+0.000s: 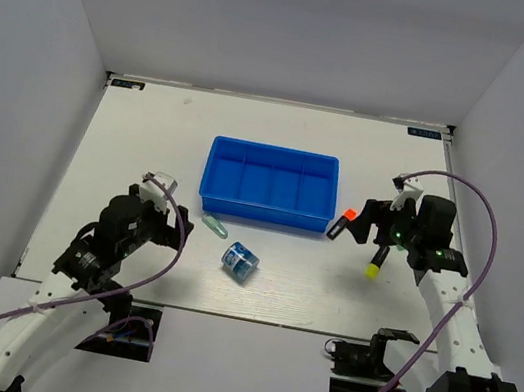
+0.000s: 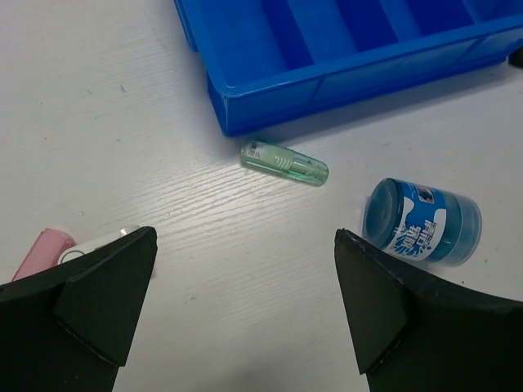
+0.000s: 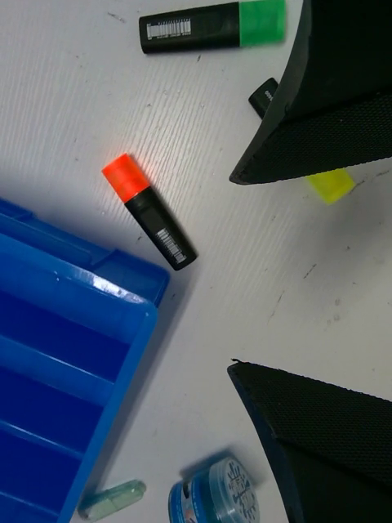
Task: Sort the stationery into containers
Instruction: Pick up the stapler from the center of the board.
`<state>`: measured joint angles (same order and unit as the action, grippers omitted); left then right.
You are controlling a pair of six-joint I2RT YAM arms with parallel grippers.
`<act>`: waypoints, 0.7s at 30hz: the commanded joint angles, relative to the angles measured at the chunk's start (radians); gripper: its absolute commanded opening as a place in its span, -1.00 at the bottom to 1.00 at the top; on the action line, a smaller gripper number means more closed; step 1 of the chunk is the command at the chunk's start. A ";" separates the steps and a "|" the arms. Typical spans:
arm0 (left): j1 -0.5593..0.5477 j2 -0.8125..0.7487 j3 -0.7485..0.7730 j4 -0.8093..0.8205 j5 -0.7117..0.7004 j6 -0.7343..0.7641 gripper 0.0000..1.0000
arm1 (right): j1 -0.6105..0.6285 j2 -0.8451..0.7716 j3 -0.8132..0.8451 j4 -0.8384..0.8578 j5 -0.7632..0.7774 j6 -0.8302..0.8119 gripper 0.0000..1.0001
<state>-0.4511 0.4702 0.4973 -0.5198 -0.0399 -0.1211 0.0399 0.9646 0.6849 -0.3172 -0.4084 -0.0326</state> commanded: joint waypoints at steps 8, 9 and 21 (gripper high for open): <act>-0.003 0.028 -0.011 0.024 0.003 -0.018 1.00 | -0.003 -0.003 0.048 -0.101 -0.101 -0.154 0.81; -0.001 0.042 -0.017 0.033 -0.008 -0.022 1.00 | -0.003 0.006 0.063 -0.120 -0.101 -0.203 0.81; 0.058 0.531 0.203 -0.038 -0.232 -0.044 0.22 | -0.005 -0.020 0.070 -0.189 -0.188 -0.322 0.47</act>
<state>-0.4072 0.9482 0.6029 -0.5232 -0.1310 -0.1081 0.0395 0.9810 0.7437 -0.5156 -0.5766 -0.3183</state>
